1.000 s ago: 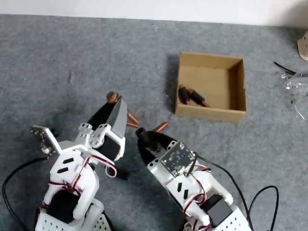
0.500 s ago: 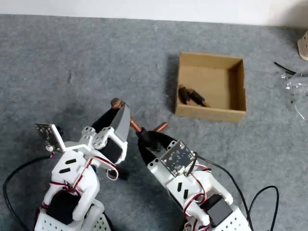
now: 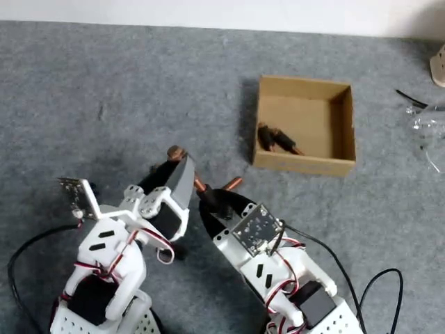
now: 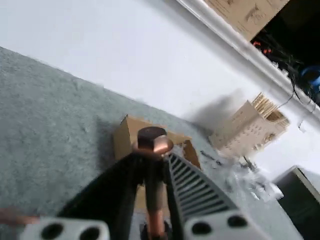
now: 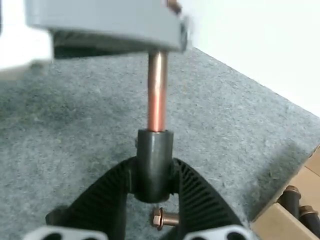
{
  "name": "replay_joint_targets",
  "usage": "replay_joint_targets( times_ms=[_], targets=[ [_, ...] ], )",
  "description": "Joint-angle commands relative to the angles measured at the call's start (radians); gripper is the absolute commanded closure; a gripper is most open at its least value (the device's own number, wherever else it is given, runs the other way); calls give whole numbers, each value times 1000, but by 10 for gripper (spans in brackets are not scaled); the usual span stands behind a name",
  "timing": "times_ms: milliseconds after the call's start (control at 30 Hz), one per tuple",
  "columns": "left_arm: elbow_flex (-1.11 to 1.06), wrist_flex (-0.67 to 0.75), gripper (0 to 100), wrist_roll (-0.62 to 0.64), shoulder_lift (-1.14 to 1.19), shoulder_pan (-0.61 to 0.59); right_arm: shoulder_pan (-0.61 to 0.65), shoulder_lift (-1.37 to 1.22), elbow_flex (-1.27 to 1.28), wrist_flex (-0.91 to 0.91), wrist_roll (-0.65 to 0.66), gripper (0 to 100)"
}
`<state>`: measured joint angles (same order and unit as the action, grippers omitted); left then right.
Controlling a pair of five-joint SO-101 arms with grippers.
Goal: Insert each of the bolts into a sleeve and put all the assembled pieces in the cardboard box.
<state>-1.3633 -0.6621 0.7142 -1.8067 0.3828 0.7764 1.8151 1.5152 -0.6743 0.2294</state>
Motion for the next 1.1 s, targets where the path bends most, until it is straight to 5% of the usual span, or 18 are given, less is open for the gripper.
replay_joint_targets(
  times_ms=[0,400,633,900,1067],
  targets=[
    [39,-20,994,9,-5,58,-15,13,-8,41,9,995],
    [-13,-64,994,0,-12,73,-22,13,-8,41,9,995],
    [-196,-101,994,-203,-13,107,-22,13,-8,41,9,995],
    [-211,-48,988,-204,-13,110,-22,13,-8,41,9,995],
    [-220,-29,788,-206,-12,108,-22,13,-8,41,9,995]
  ],
)
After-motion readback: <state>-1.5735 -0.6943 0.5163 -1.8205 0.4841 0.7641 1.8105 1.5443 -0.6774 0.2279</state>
